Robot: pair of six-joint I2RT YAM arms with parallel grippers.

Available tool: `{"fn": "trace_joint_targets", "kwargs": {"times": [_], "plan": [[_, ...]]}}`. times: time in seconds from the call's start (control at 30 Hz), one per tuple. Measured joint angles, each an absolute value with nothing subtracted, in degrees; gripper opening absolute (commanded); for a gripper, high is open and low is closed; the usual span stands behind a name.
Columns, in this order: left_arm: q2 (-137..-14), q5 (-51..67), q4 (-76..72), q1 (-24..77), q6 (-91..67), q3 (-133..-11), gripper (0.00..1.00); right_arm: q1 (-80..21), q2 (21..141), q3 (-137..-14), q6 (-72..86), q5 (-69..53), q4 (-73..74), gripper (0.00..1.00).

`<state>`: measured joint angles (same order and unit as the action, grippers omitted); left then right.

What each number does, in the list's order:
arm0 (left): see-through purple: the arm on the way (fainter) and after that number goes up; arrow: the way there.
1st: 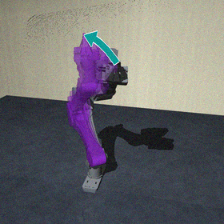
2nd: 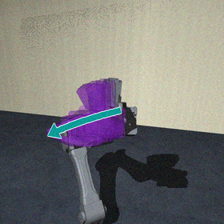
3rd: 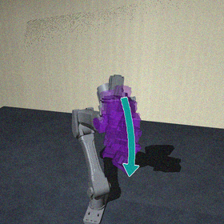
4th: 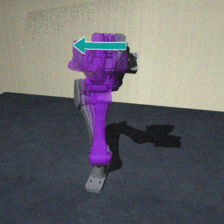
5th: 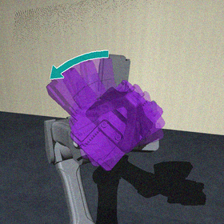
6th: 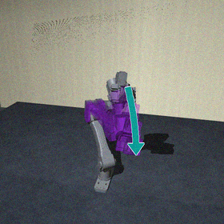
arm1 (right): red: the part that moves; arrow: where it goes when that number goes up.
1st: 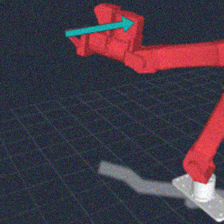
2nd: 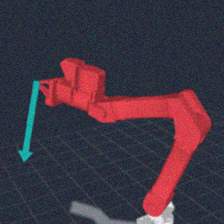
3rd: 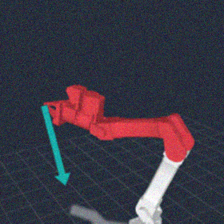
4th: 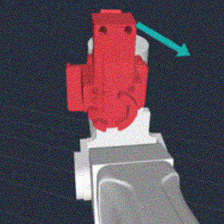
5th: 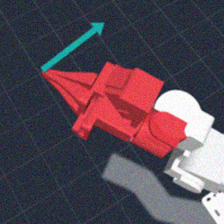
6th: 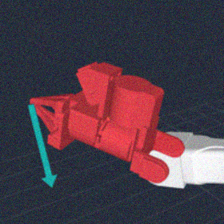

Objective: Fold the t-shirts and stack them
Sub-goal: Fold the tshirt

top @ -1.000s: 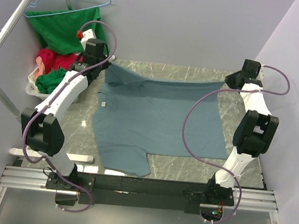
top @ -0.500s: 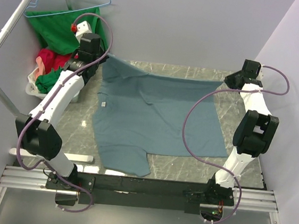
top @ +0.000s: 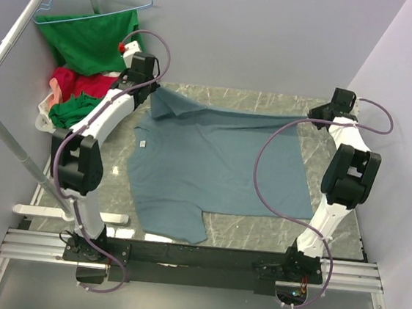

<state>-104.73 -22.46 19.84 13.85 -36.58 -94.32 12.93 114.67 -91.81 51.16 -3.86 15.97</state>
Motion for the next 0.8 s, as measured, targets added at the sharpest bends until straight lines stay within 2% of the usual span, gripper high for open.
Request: {"fn": "trace_joint_targets", "kwargs": {"times": [0.3, 0.8], "plan": [[-112.4, -23.7, 16.8, 13.9, -35.3, -102.0, 0.01, 13.7, 116.7, -92.6, 53.3, -4.8, 10.7, 0.00], [-111.8, -26.0, 12.0, 14.9, -33.5, -102.5, 0.01, 15.3, 116.7, -93.2, 54.2, -9.2, 4.9, 0.00]]}}
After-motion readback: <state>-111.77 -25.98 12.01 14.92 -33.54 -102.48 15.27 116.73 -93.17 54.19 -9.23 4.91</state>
